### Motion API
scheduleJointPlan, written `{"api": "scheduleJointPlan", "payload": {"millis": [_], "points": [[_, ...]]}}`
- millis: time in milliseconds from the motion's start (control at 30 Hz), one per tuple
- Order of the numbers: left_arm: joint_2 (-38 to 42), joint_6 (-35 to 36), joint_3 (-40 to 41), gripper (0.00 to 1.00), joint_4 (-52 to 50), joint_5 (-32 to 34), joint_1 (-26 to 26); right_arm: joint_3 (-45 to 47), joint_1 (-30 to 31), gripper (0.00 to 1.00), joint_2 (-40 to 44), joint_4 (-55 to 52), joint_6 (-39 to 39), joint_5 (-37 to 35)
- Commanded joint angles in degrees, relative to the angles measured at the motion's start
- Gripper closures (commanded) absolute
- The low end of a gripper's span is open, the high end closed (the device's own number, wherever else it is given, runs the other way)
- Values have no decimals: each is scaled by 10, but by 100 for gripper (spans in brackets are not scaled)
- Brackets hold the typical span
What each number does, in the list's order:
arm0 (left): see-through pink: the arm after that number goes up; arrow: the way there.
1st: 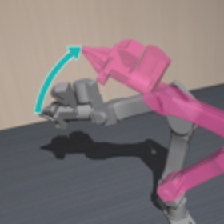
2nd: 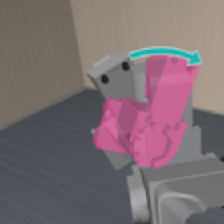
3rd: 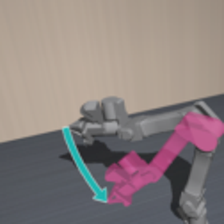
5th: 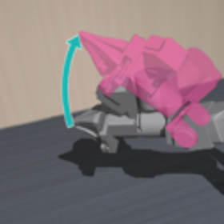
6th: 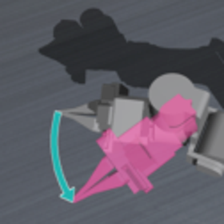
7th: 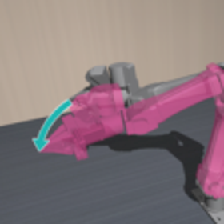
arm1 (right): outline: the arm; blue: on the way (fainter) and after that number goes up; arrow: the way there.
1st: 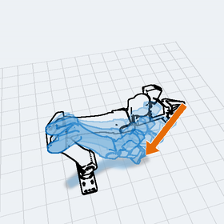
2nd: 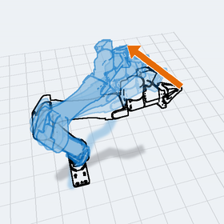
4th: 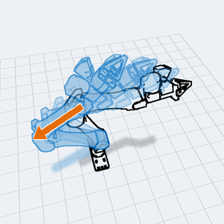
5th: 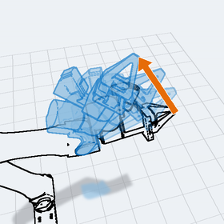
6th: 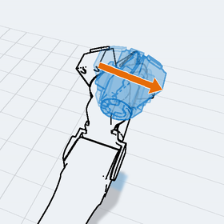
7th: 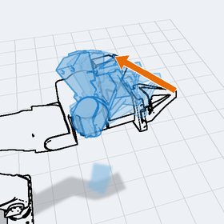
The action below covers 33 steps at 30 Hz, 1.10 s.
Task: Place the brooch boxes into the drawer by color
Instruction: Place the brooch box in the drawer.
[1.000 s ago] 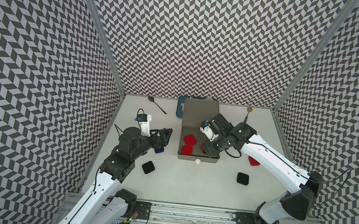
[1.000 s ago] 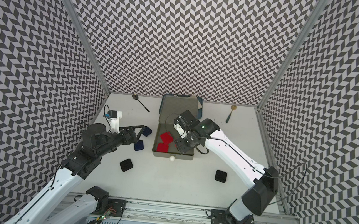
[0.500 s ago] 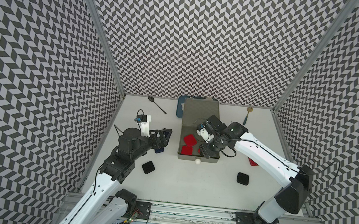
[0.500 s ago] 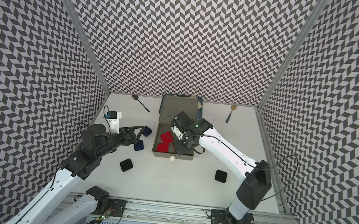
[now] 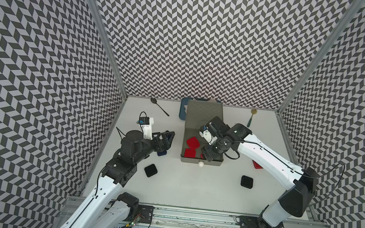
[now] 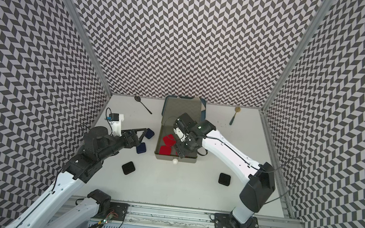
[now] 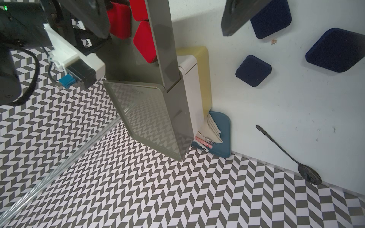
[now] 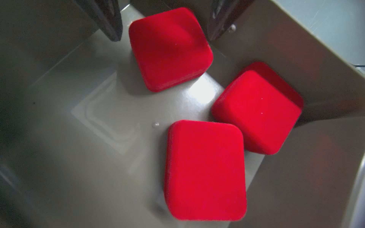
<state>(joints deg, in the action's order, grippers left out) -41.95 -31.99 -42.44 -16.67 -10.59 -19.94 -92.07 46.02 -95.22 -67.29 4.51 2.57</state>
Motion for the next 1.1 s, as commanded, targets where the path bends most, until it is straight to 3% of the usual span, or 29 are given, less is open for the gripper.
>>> {"api": "scheduleJointPlan", "payload": {"millis": [0, 267, 467, 633, 867, 933, 1067], "points": [[0, 7, 2, 6, 3, 4, 3, -20, 3, 25, 1, 11, -1, -1], [-4, 8, -4, 6, 4, 3, 3, -72, -14, 24, 32, 10, 4, -27], [-7, 19, -18, 6, -10, 5, 3, -86, -89, 23, 121, 85, 14, -10], [-3, 26, -24, 6, -18, 5, 3, -59, -214, 18, 158, 98, 16, 13], [-11, 25, -15, 6, 8, -32, 3, 16, -365, 13, 151, 91, 61, -62], [-15, 26, -14, 6, 17, -55, 3, 54, -421, 13, 144, 113, 66, -54], [-28, 40, -27, 6, 21, -100, 3, 84, -454, 12, 93, 121, 75, -75]]}}
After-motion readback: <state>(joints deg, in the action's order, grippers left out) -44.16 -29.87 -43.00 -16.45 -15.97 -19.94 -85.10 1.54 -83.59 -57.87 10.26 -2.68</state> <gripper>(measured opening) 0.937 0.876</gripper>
